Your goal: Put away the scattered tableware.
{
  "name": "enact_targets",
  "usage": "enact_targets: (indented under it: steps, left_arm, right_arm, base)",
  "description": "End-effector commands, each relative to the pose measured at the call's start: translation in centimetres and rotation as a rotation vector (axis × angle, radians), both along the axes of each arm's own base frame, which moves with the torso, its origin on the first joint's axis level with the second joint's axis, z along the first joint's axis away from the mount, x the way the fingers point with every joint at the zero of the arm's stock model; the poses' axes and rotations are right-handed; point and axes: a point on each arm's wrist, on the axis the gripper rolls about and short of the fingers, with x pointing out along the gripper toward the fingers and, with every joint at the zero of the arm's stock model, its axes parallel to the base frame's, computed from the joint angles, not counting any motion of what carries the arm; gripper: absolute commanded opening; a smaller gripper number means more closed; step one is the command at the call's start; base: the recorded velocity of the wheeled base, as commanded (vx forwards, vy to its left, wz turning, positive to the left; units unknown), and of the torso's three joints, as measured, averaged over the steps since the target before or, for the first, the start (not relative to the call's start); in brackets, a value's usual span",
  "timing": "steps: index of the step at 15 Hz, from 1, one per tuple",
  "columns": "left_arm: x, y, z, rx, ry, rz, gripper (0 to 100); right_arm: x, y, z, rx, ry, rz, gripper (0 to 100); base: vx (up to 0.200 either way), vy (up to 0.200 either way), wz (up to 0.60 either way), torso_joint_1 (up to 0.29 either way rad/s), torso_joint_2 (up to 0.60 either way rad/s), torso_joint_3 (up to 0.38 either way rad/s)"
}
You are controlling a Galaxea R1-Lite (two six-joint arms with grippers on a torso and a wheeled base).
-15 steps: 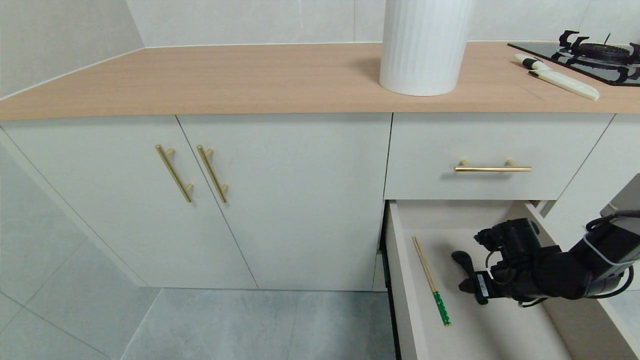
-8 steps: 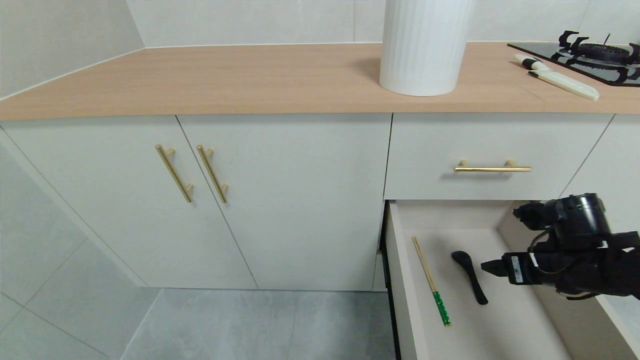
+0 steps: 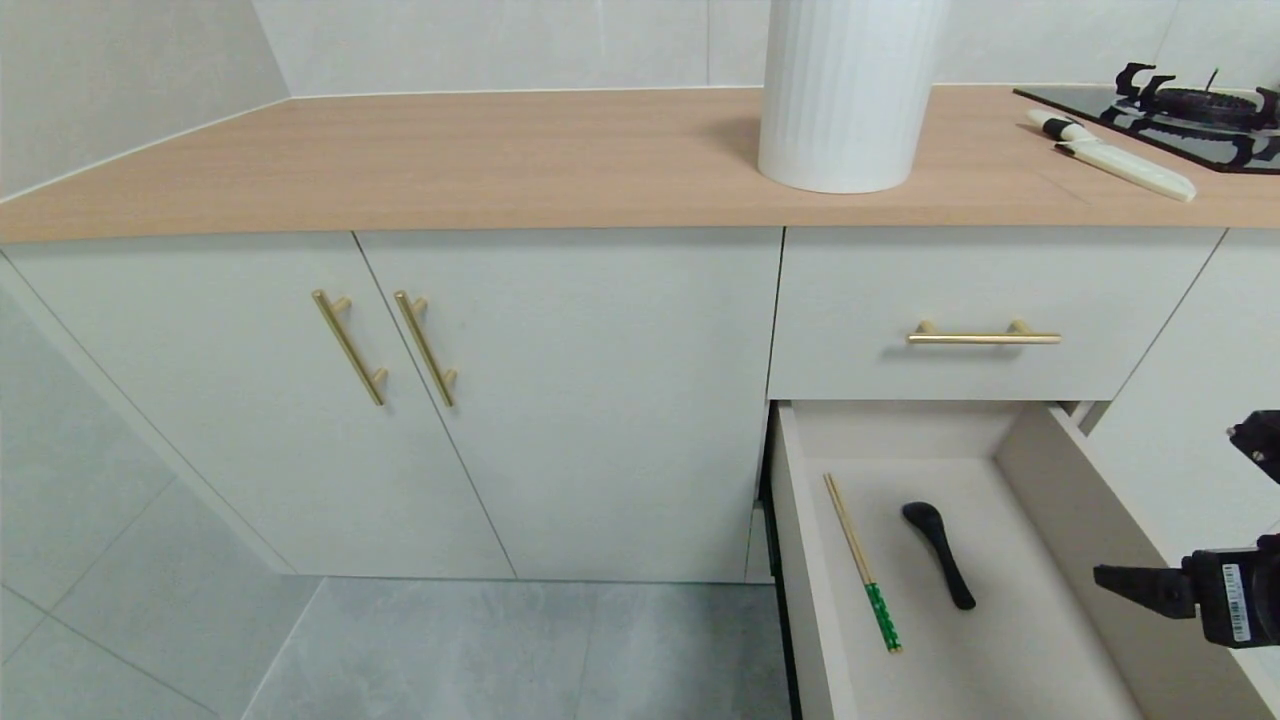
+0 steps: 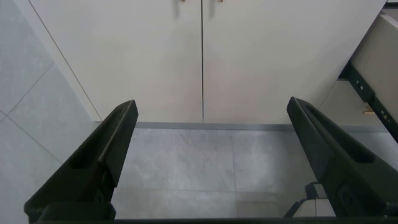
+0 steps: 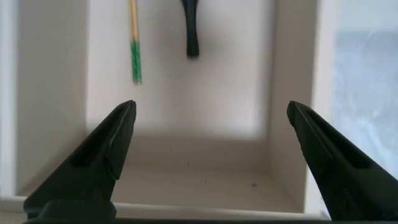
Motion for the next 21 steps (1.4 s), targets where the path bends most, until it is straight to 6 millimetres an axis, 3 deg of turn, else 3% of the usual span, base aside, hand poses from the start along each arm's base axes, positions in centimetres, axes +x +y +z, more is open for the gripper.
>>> enact_targets:
  steps: [1, 10, 19, 21]
  left_arm:
    - [0.0, 0.0, 0.0, 0.000, 0.001, 0.001, 100]
    - [0.0, 0.0, 0.0, 0.000, 0.001, 0.001, 100]
    - [0.0, 0.0, 0.0, 0.000, 0.001, 0.001, 100]
    - [0.0, 0.0, 0.0, 0.000, 0.001, 0.001, 100]
  right_arm:
    - [-0.9, -0.1, 1.0, 0.008, -0.058, 0.002, 100]
    - [-2.2, 0.5, 1.2, 0.014, -0.073, 0.072, 100]
    - [-2.8, 1.3, 0.7, 0.006, -0.028, 0.144, 100]
    - [-3.2, 1.6, 0.2, -0.008, 0.035, 0.172, 100]
  base:
    - [0.000, 0.000, 0.00, 0.000, 0.00, 0.000]
    - [0.000, 0.000, 0.00, 0.000, 0.00, 0.000]
    - [-0.200, 0.000, 0.00, 0.003, 0.00, 0.004]
    - [0.000, 0.000, 0.00, 0.000, 0.00, 0.000]
